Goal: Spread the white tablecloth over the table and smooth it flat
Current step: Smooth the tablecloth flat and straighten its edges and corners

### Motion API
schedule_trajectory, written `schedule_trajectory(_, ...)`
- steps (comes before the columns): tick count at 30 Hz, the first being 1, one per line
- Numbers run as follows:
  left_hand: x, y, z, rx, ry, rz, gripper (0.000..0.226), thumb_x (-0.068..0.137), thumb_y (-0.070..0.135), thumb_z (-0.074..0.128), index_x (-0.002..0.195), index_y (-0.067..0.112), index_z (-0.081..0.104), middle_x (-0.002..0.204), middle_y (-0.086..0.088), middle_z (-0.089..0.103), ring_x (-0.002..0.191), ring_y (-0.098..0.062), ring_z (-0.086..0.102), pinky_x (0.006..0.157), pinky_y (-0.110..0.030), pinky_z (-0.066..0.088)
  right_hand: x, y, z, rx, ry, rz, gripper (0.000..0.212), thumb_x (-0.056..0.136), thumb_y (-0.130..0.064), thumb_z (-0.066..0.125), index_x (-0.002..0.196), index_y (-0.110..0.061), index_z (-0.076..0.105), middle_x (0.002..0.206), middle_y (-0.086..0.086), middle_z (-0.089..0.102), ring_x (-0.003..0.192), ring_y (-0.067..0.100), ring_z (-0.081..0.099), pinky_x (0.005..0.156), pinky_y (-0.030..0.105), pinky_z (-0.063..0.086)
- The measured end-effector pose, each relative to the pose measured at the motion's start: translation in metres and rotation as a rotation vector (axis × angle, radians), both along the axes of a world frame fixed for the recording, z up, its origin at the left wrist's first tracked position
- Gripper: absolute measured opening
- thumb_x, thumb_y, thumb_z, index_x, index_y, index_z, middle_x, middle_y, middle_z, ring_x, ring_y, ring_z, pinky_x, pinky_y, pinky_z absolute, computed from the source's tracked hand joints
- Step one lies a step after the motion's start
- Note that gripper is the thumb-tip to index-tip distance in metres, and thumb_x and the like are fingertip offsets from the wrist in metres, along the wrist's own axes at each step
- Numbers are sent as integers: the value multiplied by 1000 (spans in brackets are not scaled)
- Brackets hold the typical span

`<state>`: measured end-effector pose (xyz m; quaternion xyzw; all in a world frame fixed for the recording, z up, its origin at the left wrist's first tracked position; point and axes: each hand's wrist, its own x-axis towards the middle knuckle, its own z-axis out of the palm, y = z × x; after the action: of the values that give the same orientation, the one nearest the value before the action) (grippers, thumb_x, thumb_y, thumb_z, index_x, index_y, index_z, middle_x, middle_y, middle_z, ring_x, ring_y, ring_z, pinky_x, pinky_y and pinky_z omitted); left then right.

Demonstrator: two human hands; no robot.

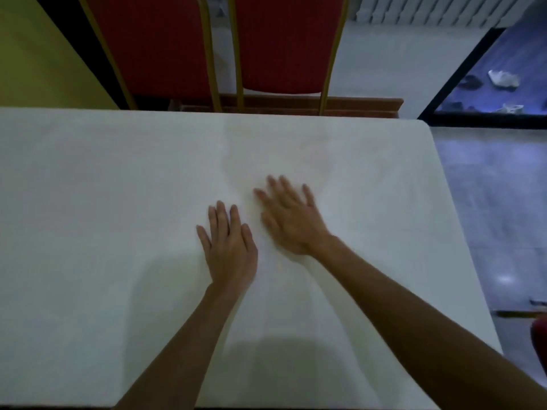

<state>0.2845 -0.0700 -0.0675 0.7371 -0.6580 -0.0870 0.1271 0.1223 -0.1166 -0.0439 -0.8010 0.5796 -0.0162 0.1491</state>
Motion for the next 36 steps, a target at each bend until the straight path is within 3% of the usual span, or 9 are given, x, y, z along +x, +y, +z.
schedule_trajectory(2, -3, -24, 4, 45, -7, 6, 53, 102, 31, 25, 151, 14, 33, 163, -11, 20, 153, -26, 10, 121, -55, 7, 27, -5, -7, 16, 8, 131, 56, 105, -49, 15, 159, -32, 12, 168, -1, 3, 155, 19, -2, 123, 55, 3)
schedule_trajectory(7, -14, -49, 0, 68, -44, 71, 56, 103, 38, 22, 156, 20, 18, 166, -7, 6, 153, -25, -2, 121, -58, 0, -32, -70, -10, -18, 29, 90, 60, 101, -62, 10, 157, -42, 5, 168, -4, -3, 154, 15, -6, 123, 50, -2)
schedule_trajectory(16, -18, -52, -10, -32, -130, 96, 57, 101, 40, 22, 155, 22, 22, 165, -7, 13, 153, -25, 5, 121, -58, 5, -176, -180, -7, 36, 103, -380, 69, 95, -68, 7, 157, -38, 4, 168, 3, -6, 154, 23, -11, 121, 58, -4)
schedule_trajectory(19, -21, -50, -11, -28, -123, 104, 56, 101, 39, 24, 155, 22, 24, 164, -7, 15, 153, -26, 6, 120, -59, 5, -156, -152, -4, 8, 5, -341, 69, 99, -62, 9, 159, -30, 2, 168, 3, -7, 154, 22, -12, 120, 60, -6)
schedule_trajectory(24, -22, -51, -9, 20, -129, 112, 57, 101, 41, 20, 155, 23, 19, 165, -6, 11, 153, -24, 3, 121, -58, 5, -181, -94, -8, 21, 74, 21, 63, 99, -68, 8, 156, -44, 0, 168, -5, -7, 154, 16, -10, 122, 55, -2)
schedule_trajectory(29, -22, -51, -8, 30, -124, 116, 56, 102, 42, 20, 156, 25, 19, 165, -4, 9, 153, -22, 2, 121, -57, 4, -315, -115, -10, 14, 176, -427, 70, 93, -76, 7, 155, -45, 1, 168, -5, -4, 154, 22, -7, 120, 59, -2)
schedule_trajectory(32, -22, -51, -6, 28, -121, 114, 56, 102, 42, 20, 156, 25, 18, 166, -4, 8, 153, -22, 0, 121, -56, 2, -358, -109, -11, 74, 148, -815, 89, 84, -77, 1, 158, -29, 2, 168, 3, -4, 153, 29, -10, 118, 66, -1)
schedule_trajectory(34, -22, -51, -6, 40, -106, 107, 57, 102, 43, 19, 156, 25, 17, 166, -4, 7, 153, -22, 0, 121, -55, 0, -335, -85, -4, 18, 109, -754, 82, 91, -71, 4, 159, -24, 0, 168, 4, -6, 153, 28, -12, 118, 66, -5)
schedule_trajectory(36, -20, -52, -5, 41, -113, 107, 57, 102, 43, 18, 156, 25, 16, 166, -4, 7, 153, -22, 0, 121, -56, 0, -278, -50, -6, -68, 45, -492, 69, 100, -61, 11, 159, -26, 0, 168, 2, -6, 153, 26, -11, 117, 61, -8)
